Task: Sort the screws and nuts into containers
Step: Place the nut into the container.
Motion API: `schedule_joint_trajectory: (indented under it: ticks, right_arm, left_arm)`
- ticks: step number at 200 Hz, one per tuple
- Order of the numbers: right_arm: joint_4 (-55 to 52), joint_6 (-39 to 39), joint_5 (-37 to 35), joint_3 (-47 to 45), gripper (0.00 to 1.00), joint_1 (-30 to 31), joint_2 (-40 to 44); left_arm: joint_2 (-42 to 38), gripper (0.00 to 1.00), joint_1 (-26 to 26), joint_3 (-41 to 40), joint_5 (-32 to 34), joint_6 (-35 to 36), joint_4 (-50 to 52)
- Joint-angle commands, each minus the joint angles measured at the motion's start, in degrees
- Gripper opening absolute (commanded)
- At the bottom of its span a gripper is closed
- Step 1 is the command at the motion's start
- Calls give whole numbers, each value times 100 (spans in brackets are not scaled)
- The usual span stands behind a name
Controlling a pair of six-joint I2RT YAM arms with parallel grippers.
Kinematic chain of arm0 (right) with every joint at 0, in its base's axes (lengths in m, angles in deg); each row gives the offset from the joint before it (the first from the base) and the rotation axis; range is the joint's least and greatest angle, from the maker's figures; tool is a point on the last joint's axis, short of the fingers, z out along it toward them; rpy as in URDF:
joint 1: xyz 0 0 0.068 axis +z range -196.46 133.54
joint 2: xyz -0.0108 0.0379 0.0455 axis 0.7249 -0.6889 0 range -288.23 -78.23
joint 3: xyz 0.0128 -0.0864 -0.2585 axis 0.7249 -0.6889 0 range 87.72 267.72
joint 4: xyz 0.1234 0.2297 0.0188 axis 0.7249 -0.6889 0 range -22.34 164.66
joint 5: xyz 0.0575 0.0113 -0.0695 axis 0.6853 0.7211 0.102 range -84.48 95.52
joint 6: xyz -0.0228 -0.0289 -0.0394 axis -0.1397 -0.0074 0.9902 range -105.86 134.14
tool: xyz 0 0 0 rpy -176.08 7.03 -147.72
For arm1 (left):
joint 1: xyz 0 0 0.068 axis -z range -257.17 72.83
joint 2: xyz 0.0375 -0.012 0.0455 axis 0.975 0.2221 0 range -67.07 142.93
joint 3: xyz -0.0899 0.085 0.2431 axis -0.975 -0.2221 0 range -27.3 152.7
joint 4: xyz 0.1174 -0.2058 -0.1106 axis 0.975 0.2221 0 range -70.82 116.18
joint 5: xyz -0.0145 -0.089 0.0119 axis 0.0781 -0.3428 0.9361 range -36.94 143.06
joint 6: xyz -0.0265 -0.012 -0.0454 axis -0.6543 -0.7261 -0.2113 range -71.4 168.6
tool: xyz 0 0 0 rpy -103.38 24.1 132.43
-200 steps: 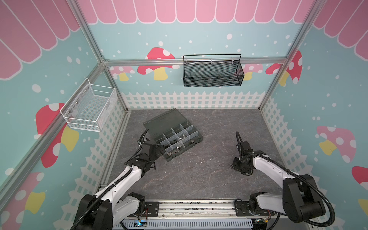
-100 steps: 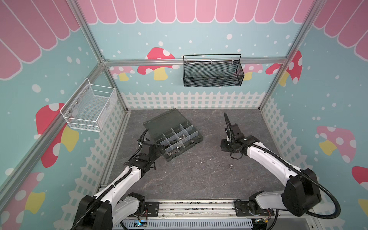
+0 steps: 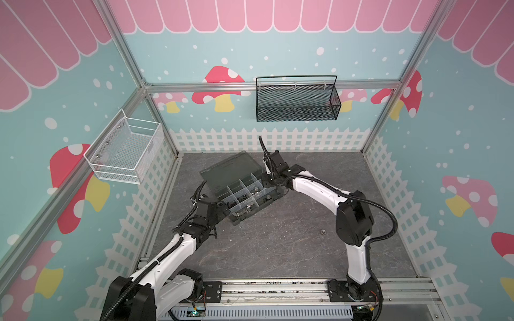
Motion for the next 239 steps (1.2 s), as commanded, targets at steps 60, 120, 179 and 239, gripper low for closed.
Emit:
schedule_joint_trajectory:
  ticks: [60, 120, 179, 239]
  right_arm:
    - [-577, 494, 101, 1554, 7, 177, -1431]
    - [-755, 437, 95, 1657, 23, 190, -1675]
    - [-804, 407, -81, 1578, 38, 205, -1516]
    - [-790, 203, -163, 1313, 41, 205, -958]
  left_arm:
    - [-363, 100, -44, -93, 210, -66, 204]
    - [-539, 100, -51, -81, 271, -110, 353]
    - [-660, 100, -61, -113, 332, -119, 469]
    - [-782, 100, -70, -63, 415, -110, 672]
